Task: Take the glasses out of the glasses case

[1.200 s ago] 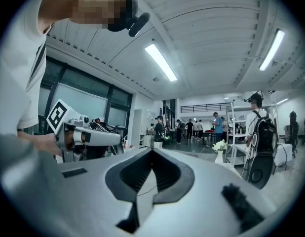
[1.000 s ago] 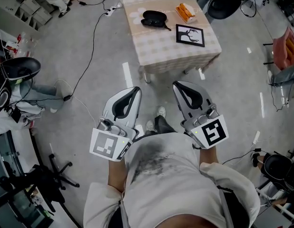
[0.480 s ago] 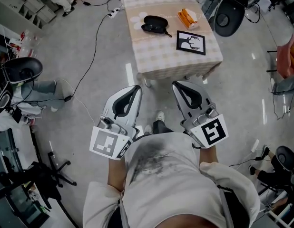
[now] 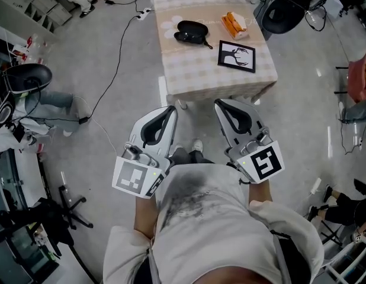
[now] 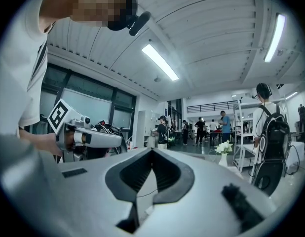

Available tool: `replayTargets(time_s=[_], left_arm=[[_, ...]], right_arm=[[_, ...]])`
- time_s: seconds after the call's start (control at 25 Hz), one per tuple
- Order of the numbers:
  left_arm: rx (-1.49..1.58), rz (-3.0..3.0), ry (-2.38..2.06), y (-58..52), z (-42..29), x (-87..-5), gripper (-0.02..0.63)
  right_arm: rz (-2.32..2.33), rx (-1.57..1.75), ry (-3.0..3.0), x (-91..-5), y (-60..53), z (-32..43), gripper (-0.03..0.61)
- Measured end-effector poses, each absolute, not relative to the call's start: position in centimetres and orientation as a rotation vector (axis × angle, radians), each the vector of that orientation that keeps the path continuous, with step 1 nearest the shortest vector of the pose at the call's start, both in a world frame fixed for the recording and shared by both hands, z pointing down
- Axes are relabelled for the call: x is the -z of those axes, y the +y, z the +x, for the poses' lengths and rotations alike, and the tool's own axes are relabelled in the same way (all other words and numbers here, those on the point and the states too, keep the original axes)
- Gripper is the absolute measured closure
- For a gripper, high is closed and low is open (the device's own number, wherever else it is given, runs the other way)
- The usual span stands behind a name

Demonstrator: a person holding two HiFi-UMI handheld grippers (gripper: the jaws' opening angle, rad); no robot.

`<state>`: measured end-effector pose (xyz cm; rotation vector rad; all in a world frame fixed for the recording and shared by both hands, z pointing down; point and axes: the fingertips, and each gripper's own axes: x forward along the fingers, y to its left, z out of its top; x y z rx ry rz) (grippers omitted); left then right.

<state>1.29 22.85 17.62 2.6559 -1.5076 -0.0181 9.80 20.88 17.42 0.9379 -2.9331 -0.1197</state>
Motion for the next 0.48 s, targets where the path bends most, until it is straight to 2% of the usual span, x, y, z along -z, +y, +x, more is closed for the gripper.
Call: replayTargets(time_s=[0.48], left_arm=[[0.024, 2.664, -1.483, 18.5, 0.9, -18.2, 0.609]], right_arm=[[0.953, 0.121, -2.918, -17.8, 17.0, 9.4, 0.561]])
